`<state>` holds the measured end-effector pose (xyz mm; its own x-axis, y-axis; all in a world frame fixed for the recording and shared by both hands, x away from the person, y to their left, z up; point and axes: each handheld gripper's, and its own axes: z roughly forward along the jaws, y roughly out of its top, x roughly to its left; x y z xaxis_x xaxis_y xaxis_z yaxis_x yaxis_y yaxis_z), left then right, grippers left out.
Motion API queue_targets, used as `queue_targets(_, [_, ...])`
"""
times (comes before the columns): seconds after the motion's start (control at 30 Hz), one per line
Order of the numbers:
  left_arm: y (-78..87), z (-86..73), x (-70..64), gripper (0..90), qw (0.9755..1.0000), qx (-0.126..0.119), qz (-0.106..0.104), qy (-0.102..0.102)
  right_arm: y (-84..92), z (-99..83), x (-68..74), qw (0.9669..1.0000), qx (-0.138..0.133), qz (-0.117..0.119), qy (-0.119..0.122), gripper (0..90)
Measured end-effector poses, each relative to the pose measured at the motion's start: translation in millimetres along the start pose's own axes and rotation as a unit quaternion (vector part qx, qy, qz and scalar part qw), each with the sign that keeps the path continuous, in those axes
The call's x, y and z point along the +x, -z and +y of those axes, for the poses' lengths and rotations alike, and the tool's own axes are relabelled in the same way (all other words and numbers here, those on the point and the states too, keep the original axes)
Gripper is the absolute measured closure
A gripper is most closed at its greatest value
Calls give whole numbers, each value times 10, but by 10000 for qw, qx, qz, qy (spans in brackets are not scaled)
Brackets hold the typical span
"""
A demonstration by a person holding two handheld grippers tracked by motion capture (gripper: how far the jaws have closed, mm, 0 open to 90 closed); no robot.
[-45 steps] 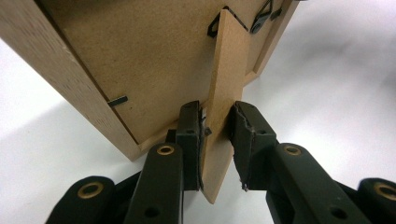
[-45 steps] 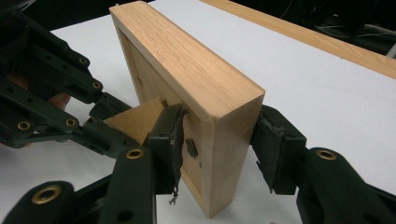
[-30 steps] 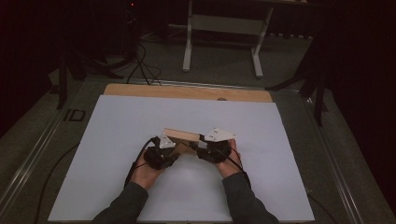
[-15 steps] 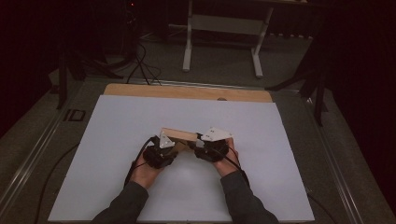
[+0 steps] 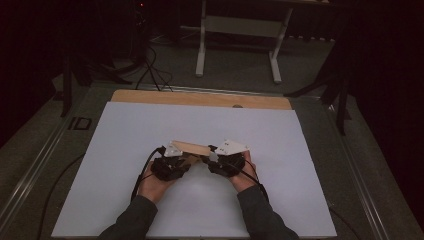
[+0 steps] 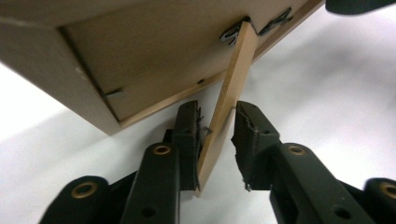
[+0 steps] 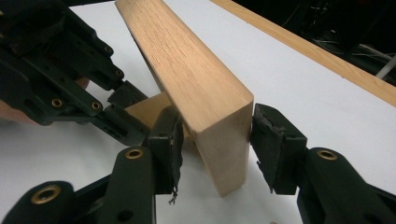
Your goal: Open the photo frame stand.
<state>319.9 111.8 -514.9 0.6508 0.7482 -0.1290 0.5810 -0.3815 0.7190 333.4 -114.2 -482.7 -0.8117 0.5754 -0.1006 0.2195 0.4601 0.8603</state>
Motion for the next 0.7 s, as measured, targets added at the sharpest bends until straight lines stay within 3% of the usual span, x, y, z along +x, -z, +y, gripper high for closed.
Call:
queue_targets(0.13, [5,-32,42,683,9995,-68,-230,201,11,-8,16,10000,16,26,30,536])
queue_targets(0.43, [12,-68,66,647,9981,-93,-449,401,19,-17,48,10000,38,45,9,530])
queue_targets(0.7, [27,-106,77,628,9977,-64,-519,435,14,-25,78,9999,70,73,23,527])
